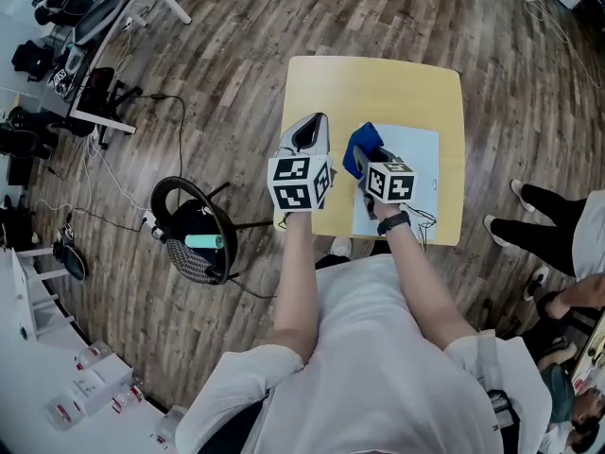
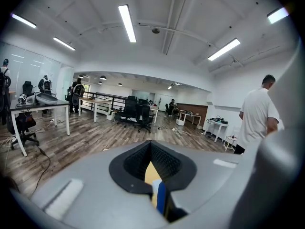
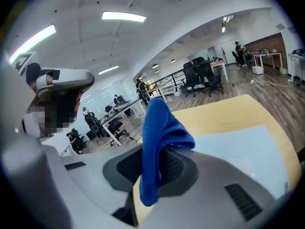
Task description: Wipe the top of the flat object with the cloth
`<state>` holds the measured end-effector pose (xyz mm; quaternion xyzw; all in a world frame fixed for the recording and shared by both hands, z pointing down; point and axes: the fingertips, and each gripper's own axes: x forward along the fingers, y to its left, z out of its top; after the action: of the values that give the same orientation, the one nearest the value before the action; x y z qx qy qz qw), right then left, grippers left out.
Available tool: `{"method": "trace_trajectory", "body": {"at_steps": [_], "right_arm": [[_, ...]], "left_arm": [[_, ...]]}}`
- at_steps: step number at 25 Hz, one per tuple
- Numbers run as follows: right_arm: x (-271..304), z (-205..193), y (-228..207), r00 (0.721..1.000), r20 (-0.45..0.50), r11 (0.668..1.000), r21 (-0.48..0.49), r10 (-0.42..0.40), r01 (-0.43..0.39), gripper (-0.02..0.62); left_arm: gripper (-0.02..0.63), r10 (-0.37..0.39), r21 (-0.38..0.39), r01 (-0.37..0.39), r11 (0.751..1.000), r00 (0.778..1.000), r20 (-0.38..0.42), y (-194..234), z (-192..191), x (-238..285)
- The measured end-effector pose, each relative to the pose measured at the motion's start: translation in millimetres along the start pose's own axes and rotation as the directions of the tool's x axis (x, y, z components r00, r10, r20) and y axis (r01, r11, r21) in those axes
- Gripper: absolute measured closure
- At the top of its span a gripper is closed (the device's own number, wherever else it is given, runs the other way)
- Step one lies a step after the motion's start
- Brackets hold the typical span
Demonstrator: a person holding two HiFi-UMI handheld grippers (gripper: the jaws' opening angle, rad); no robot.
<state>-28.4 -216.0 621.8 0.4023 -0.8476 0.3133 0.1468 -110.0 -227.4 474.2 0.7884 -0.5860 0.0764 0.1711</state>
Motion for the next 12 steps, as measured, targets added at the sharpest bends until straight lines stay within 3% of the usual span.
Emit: {"method": "trace_trajectory", "body": {"at_steps": [5,9,12], "right_arm": [[-11.2,-22.9,-40.0,0.992,-0.058,0.994,-0.034,-0.108,0.106,0.528],[-38.9,-26.9,-91.6,0.977,-0.050,0.977,0.017,-0.209,0.210,0.528],[-69.9,-25.2,-137.3,0.949,-0.037,0.947,0.073,-0.312,0.314,0.528]], "left_arm": [[0.601,-0.022,-0.005,0.022,1.000,1.000,0.005,-4.1,2.8,2.7],[0.601,-0.051,0.008,0.051,0.999,0.999,0.006,-15.6,6.8,8.8],[0.600,-0.071,0.015,0.071,0.997,0.997,-0.002,-24.4,7.3,13.5]]}}
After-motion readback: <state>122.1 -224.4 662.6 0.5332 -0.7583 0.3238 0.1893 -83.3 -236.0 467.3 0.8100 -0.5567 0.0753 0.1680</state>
